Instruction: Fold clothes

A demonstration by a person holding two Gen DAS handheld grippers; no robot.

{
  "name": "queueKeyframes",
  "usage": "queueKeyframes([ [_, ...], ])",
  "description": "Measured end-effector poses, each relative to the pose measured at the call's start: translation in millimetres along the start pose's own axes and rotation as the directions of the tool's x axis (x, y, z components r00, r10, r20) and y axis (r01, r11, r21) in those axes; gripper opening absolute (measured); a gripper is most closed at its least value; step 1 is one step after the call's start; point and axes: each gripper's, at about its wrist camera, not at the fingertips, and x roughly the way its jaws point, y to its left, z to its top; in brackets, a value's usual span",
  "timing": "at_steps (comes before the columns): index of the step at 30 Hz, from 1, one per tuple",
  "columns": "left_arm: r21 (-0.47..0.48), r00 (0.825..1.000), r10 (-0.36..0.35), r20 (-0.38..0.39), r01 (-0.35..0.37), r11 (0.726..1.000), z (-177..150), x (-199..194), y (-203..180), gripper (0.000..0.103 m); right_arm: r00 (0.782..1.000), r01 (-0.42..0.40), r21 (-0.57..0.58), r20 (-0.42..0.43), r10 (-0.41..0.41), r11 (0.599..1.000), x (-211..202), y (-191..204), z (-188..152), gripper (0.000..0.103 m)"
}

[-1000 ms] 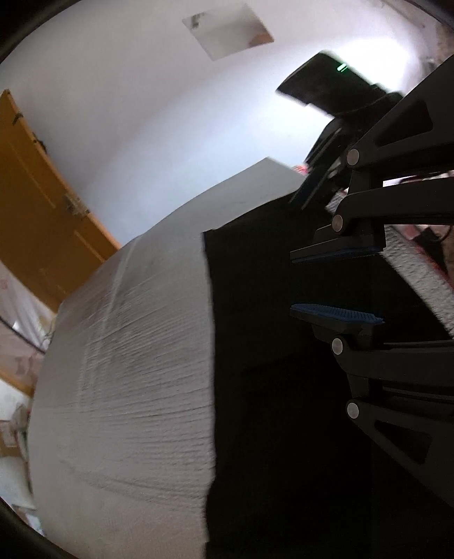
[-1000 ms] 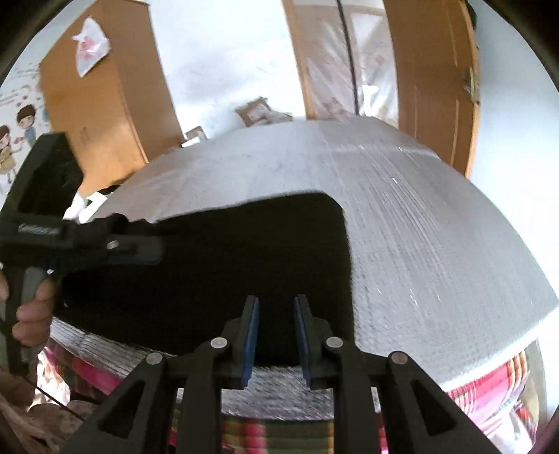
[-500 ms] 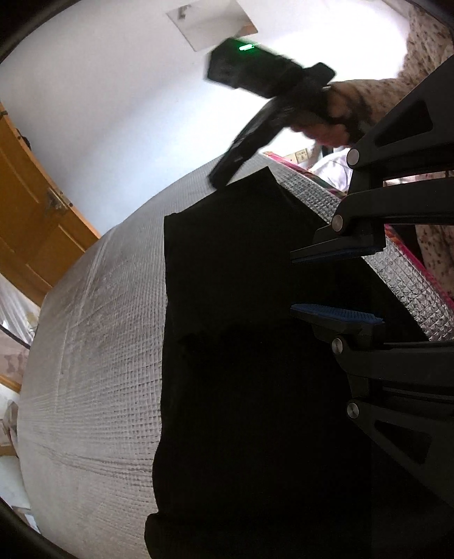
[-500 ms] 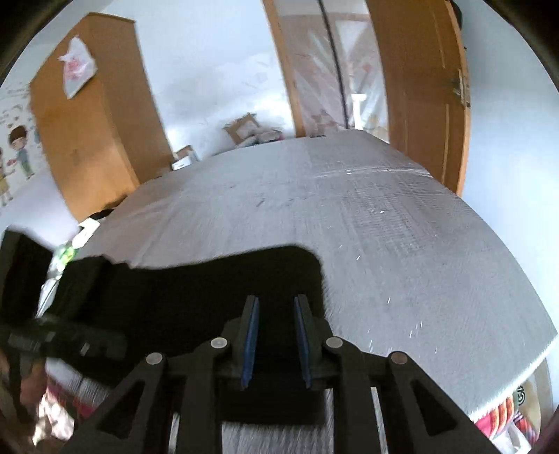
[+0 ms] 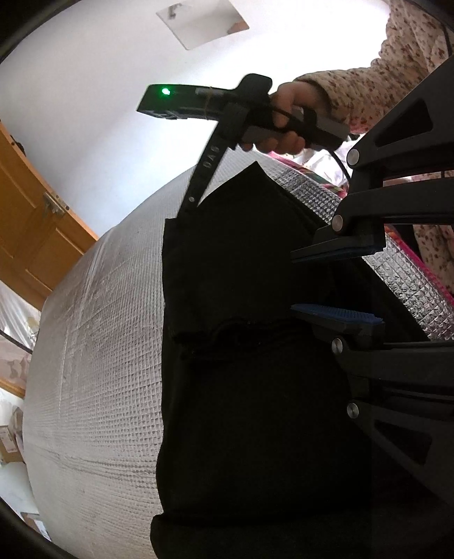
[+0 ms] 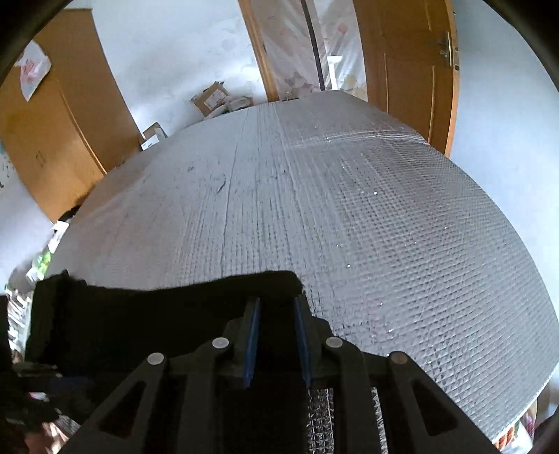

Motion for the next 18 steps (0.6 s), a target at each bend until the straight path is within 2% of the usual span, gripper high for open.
queueKeyframes([
  [2,0.005,1.0,0.007,0.001,-0.007,1.0,-0.5,0.1,-1.2,0.023,1.0,-0.003,0.007,0.017,0.002,1.0,-2.4,-1.6,3.8,0.021],
  [5,0.008,1.0,0.012,0.002,-0.012,1.0,-1.2,0.5,-2.1,0.023,1.0,-0.017,0.012,-0.011,0.017,1.0,6.4,-5.2,6.1,0.021],
  [12,0.006,1.0,0.014,0.012,-0.014,1.0,-0.4,-2.5,-2.1,0.024,1.0,0.019,-0.009,-0.022,-0.02,1.0,7.8,-1.1,9.4,0.021],
  [14,0.008,0.999,0.003,0.034,-0.004,1.0,1.0,-8.9,-3.4,0.024,1.0,0.028,-0.021,0.004,-0.028,0.999,-0.1,3.1,9.7,0.021],
  [18,0.014,0.997,-0.002,0.083,0.001,1.0,1.1,-26.5,-3.9,0.024,0.998,-0.021,-0.049,0.052,0.024,0.999,-13.2,16.3,3.5,0.021],
])
